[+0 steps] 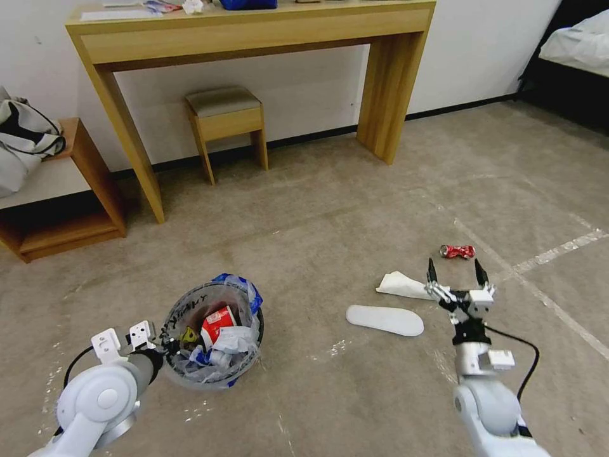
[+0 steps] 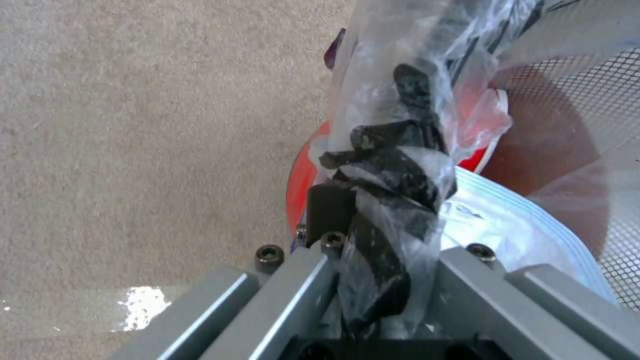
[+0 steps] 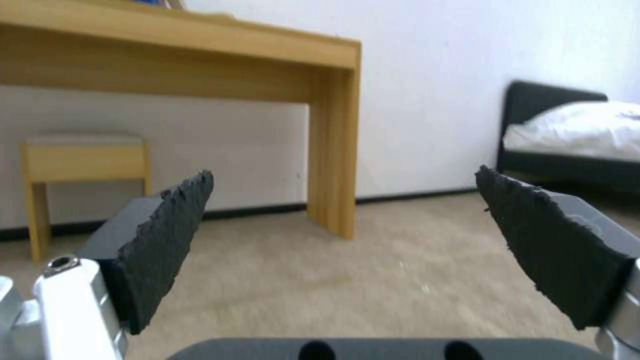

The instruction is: Pick up the trash bin and place the garbage on the floor into it.

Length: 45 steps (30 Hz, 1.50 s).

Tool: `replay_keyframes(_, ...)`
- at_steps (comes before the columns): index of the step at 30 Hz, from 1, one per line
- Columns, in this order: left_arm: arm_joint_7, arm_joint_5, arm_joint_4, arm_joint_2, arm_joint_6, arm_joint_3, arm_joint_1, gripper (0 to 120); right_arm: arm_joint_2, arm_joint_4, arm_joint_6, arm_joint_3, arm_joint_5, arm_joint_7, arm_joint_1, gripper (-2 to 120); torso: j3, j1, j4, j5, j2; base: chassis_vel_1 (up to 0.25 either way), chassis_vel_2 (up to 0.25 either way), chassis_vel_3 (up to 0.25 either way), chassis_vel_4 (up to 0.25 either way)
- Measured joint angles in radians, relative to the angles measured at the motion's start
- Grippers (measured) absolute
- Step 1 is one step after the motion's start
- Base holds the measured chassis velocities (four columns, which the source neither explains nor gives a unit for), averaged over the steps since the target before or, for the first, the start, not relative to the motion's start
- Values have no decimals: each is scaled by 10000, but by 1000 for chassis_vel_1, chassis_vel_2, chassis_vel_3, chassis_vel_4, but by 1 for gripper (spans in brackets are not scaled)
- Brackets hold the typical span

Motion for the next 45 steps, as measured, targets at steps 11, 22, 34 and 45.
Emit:
replay_keyframes(11,35,23,-15,17,31,105,-41,0,329,-180,570,459,-373,-361,-377,100,0,0,0,3,0,0,0,0,0)
replay_keyframes(22,56,96,-106,4,34,88,39,0,635,-609,913,330,-592,-622,-307,100,0,0,1,4,0,0,0,0,0)
replay_keyframes(34,65,115,-119,23,38,117,43,0,682,-740,961,286,-631,-675,-206,100,0,0,1,4,0,-82,71,80,-72)
replay_keyframes(45,77,145,-119,41,47,133,35,0,751,-867,1002,199,-651,-763,-113,100,3,3,1,3,-1,-109,133,119,-119)
